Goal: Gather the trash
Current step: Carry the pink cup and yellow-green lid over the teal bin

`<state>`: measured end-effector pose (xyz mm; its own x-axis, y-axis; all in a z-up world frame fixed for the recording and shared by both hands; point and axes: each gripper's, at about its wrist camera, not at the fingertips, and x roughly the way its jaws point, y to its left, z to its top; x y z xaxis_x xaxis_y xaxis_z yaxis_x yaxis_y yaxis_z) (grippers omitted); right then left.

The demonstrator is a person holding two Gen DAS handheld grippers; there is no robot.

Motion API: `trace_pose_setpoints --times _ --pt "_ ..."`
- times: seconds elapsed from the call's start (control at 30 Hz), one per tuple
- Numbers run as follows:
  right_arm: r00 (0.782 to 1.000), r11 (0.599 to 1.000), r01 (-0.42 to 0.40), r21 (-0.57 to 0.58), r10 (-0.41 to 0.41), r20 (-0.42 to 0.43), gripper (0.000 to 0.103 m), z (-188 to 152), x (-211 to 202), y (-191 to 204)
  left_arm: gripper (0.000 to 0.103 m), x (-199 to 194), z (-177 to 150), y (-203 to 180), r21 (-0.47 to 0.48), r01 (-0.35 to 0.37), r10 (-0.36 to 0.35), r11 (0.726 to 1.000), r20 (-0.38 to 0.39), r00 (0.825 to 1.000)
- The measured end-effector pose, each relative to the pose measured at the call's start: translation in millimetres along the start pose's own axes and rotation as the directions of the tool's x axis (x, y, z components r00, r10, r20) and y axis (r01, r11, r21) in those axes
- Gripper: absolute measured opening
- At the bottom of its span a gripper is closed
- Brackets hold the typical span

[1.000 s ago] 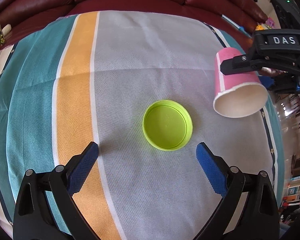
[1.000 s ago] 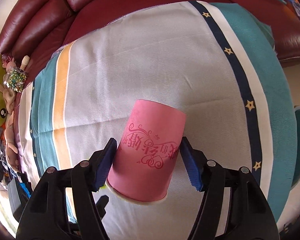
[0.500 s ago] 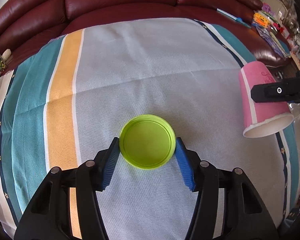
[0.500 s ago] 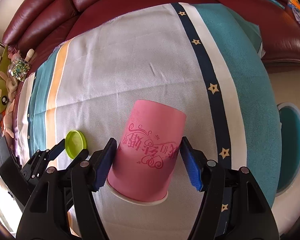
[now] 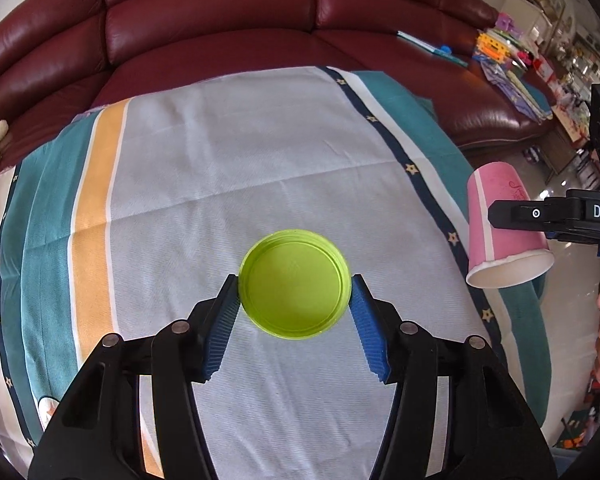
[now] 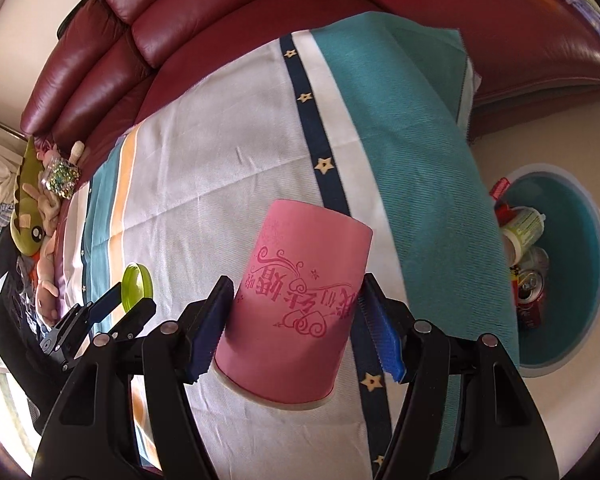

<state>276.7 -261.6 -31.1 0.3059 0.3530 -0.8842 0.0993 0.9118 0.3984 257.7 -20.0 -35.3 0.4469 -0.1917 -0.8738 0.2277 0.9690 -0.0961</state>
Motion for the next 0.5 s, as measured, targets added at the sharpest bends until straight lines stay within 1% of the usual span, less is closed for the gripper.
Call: trace_pose_setpoints --times 0.13,0.27,0.5 --pt "0.999 0.998 -0.014 0.057 0.012 0.041 0.062 -7.9 -25.6 -37.9 0.057 -1.3 5.6 -34.5 0.039 0.037 -0.036 0.999 -0.007 0.999" --pt "0.997 0.995 -0.007 0.103 -0.002 0.082 0.062 -18.1 -49.4 -79.0 0.057 -2.5 8.8 -77.4 0.094 0.075 -0.074 0.993 -0.015 0.997" --pt "0.987 0.975 -0.005 0.224 -0.031 0.158 0.062 -37.0 -93.4 -166.4 0.057 6.1 13.5 -155.8 0.199 0.137 -0.129 0.97 -0.052 0.99"
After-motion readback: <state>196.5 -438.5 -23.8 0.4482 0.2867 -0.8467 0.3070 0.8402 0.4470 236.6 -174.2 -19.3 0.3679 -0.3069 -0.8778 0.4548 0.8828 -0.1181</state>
